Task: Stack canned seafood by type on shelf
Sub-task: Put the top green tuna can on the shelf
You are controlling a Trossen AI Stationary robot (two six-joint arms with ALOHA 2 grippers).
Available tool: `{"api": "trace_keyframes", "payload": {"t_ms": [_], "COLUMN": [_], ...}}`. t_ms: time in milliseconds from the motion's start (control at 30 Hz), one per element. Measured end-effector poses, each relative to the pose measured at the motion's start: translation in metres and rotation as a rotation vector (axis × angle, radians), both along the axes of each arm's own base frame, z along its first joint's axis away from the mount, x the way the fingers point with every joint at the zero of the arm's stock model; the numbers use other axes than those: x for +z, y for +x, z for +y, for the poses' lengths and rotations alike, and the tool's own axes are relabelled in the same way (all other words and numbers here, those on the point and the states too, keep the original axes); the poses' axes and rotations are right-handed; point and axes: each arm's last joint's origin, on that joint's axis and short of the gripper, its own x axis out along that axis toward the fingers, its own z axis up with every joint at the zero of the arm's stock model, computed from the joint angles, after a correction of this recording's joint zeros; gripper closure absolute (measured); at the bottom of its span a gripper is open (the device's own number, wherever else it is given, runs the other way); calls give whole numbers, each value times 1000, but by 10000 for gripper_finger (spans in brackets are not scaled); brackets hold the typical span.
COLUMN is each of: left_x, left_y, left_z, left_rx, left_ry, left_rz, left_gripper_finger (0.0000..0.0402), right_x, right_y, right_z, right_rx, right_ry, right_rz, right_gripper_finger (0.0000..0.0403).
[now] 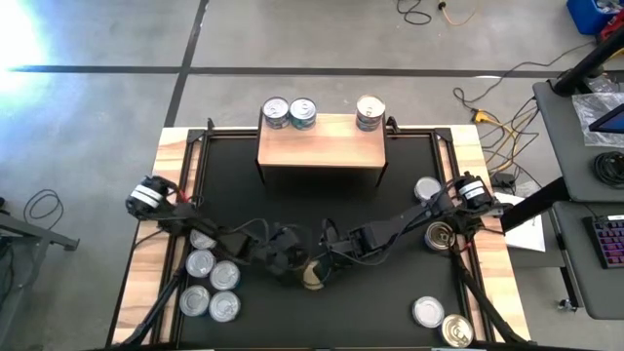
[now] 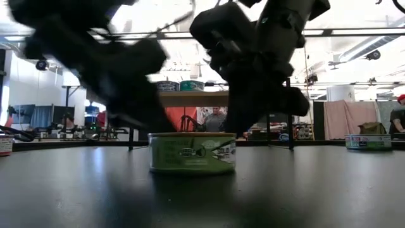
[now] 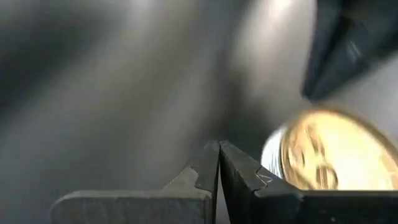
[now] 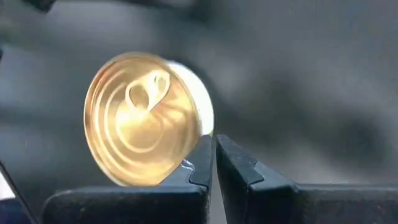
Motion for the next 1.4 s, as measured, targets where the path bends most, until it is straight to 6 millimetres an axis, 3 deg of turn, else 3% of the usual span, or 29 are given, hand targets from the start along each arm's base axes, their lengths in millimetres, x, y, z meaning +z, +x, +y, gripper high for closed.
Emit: {"api": "trace_keyframes", "payload": {"t_ms": [100, 267, 367, 500, 667, 833, 1033, 1233, 1400], "left_x": [6, 28, 42, 49, 43, 45, 42, 38, 29], "left_y": [13, 5, -3, -13, -22, -26, -28, -19, -7], "left_z": [3, -6, -15, -21, -20, -26, -30, -34, -37], "left_rx": [-94, -122, -196, -236, -161, -169, -197, -257, -258], "left_ry": [7, 149, 161, 100, 60, 47, -18, -10, -50], "left_rz": [86, 228, 218, 221, 265, 259, 289, 236, 173], "left_gripper_finger": [401, 401, 402, 402, 402, 402, 402, 402, 402], "right_x": [-3, -11, -17, -19, -16, -14, -15, -42, -49], "right_y": [-8, -32, -32, -18, -13, -16, -20, -1, 23], "right_z": [7, 15, 20, 28, 31, 43, 62, 73, 83], "right_rx": [0, -94, -188, -196, -278, -248, -282, -257, -242], "right_ry": [-9, -37, 3, 127, 245, 322, 312, 330, 319], "right_rz": [64, 267, 231, 36, -14, 26, -28, -67, -99], "right_gripper_finger": [390, 390, 390, 390, 390, 390, 390, 390, 390]}}
